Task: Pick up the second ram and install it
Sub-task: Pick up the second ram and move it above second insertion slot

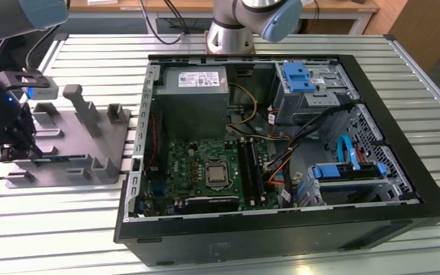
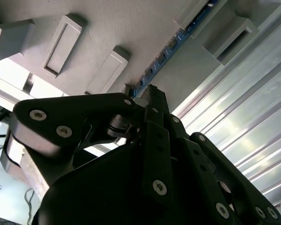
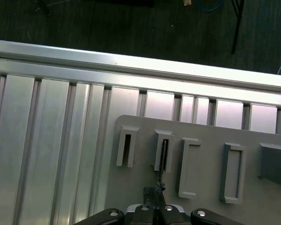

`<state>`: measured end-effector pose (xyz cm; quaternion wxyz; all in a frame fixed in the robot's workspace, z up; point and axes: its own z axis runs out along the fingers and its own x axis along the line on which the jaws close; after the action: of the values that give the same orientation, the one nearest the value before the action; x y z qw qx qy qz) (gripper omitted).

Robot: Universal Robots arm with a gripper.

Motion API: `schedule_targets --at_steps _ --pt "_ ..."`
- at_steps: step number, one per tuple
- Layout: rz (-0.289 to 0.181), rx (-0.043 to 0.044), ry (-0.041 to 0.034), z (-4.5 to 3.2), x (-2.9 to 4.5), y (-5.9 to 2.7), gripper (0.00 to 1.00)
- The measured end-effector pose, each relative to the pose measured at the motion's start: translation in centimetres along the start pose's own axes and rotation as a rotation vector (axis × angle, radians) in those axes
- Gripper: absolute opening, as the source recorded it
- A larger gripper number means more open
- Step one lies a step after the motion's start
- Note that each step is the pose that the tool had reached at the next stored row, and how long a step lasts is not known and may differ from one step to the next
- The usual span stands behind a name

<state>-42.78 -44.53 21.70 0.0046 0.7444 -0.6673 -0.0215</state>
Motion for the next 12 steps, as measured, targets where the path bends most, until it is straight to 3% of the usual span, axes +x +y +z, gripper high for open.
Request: schedule_targets --at_steps 2,7,10,12 --pt "0.001 0.0000 -0.0017 0.01 -0.01 0.01 0.10" --pt "0.057 0.0038 -0.0211 0.16 -0.01 0.00 0.10" --pt "0.099 0.0051 -0.0230 0.30 0.01 -0.01 0.10" --pt "0.123 0.0057 -0.0185 0.34 0.01 -0.02 0.10"
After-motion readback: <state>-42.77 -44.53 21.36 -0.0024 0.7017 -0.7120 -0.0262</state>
